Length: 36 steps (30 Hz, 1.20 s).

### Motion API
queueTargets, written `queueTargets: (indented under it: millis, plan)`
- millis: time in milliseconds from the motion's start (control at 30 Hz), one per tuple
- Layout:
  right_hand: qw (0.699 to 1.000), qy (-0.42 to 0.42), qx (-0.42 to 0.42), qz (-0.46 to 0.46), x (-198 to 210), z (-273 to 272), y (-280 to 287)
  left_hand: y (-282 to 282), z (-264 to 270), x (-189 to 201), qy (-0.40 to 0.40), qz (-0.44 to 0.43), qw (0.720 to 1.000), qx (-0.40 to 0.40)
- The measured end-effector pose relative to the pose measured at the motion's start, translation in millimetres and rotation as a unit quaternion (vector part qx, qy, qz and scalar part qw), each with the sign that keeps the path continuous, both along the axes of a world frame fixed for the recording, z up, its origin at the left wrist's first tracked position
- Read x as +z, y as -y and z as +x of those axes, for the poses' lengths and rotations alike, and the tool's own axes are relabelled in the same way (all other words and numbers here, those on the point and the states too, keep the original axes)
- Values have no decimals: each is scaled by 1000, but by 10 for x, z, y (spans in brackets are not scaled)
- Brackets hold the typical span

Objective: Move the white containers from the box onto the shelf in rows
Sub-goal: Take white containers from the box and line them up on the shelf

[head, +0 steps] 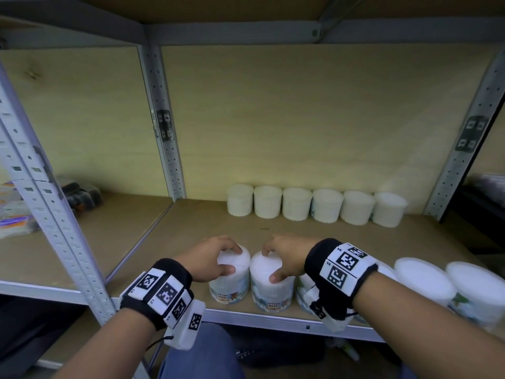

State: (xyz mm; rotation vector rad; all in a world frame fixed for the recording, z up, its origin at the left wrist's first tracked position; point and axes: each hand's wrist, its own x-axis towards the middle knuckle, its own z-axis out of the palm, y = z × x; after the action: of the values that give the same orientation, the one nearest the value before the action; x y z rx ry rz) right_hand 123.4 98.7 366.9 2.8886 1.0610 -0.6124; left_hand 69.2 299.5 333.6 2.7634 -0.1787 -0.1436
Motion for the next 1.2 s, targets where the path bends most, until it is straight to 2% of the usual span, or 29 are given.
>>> queueTargets:
  millis: [367,533,700,833,1033,1200]
  plan:
    - [1000,-2,12,24,42,21,73,37,51,86,-23,-9,1000,12]
    - [998,7,-16,68,211,169,332,244,228,256,45,-36,998,19]
    - [994,40,-67,77,484,486,916,685,559,474,79,-86,993,-1]
    - [987,82,-131,43,687,797,1549,1148,949,591,99,-98,990,-30]
    - [968,128,-213,-28,837,1257,2429,1848,1625,719,75,-81,992,-67]
    - [954,139,-264,-37,771,1639,2885,2335,2218,716,44,-53,994,-89]
